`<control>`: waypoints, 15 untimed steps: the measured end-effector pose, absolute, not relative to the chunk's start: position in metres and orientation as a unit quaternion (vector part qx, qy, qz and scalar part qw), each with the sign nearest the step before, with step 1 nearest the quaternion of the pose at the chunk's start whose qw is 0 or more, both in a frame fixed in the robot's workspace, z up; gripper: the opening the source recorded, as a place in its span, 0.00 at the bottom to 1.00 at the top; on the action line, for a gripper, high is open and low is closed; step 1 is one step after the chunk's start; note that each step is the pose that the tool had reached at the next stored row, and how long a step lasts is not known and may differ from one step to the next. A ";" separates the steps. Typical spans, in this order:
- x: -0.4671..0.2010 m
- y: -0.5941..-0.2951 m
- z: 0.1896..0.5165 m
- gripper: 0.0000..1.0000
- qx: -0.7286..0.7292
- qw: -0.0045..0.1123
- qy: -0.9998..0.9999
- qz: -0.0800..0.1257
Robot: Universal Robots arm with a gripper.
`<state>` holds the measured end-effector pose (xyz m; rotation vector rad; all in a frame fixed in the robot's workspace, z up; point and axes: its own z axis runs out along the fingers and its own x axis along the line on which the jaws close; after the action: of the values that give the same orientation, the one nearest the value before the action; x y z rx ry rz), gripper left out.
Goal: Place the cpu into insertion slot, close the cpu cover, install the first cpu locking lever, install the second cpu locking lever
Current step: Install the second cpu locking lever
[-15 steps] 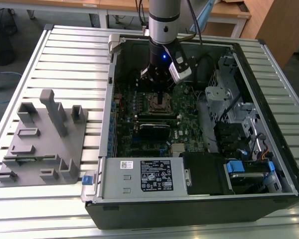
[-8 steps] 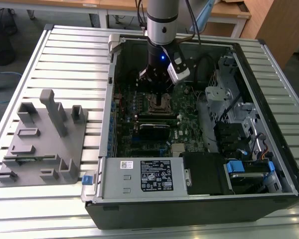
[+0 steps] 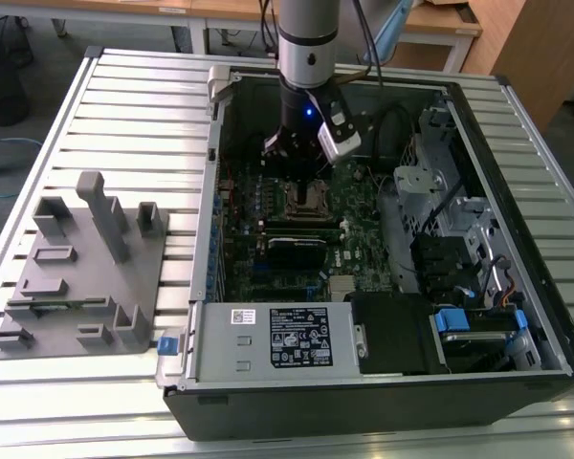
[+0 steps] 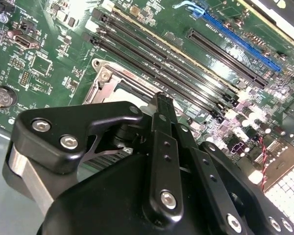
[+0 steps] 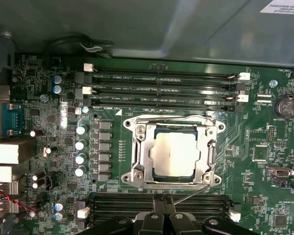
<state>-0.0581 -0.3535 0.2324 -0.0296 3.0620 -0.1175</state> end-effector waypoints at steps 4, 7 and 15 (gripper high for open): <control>-0.060 -0.355 0.232 0.11 -0.010 0.039 0.998 -0.038; -0.061 -0.355 0.232 0.11 -0.010 0.039 0.998 -0.038; -0.062 -0.357 0.232 0.11 -0.010 0.039 0.998 -0.038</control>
<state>-0.0623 -0.3568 0.2324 -0.0295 3.0618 -0.1169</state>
